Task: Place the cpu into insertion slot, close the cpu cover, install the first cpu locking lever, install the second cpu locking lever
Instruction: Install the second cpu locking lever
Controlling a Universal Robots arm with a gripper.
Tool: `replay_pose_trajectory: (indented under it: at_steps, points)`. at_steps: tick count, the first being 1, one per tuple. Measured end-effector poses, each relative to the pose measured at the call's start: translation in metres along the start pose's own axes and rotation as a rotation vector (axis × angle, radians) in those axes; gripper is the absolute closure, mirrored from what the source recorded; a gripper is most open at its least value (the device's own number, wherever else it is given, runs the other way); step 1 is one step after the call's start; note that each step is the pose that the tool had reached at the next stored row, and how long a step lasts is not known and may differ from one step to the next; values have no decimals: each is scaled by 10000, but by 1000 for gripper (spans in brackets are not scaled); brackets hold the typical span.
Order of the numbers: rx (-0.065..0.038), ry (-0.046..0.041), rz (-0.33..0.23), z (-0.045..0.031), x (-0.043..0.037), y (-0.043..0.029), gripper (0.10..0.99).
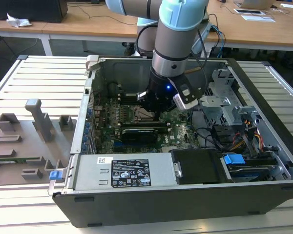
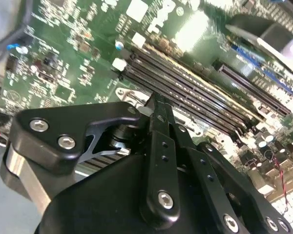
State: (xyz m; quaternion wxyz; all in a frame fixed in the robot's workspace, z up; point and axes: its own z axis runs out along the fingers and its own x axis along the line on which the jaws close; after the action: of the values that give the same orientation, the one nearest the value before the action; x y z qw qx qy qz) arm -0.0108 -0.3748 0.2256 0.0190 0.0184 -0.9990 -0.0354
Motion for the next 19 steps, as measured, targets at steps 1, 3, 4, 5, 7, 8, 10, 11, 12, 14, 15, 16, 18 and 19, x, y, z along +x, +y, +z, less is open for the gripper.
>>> replay_pose_trajectory:
  at_steps: [1, 3, 4, 5, 7, 8, 10, 11, 12, 14, 15, 16, 18, 19]
  points:
    - [-63, -3, -1, 5, 27, 1, 980]
    - [-139, -8, -6, 33, 117, -3, 980]
    - [-137, -6, -9, 56, 154, -9, 980]
    - [-136, -6, -12, 74, 178, -13, 980]
    - [-135, -4, -22, 112, 226, -22, 980]
    - [-137, -3, -34, 130, 251, -25, 980]
    - [-289, -4, -105, 164, 343, -27, 980]
    - [-368, -5, -134, 173, 375, -27, 980]
    - [-437, -6, -161, 181, 398, -27, 980]
    - [-564, -4, -245, 197, 431, -33, 980]
    - [-608, -2, -281, 202, 442, -35, 980]
    - [-699, 0, -354, 214, 466, -40, 980]
    - [-826, 4, -456, 229, 504, -45, 980]
    - [-876, 7, -497, 234, 521, -47, 980]
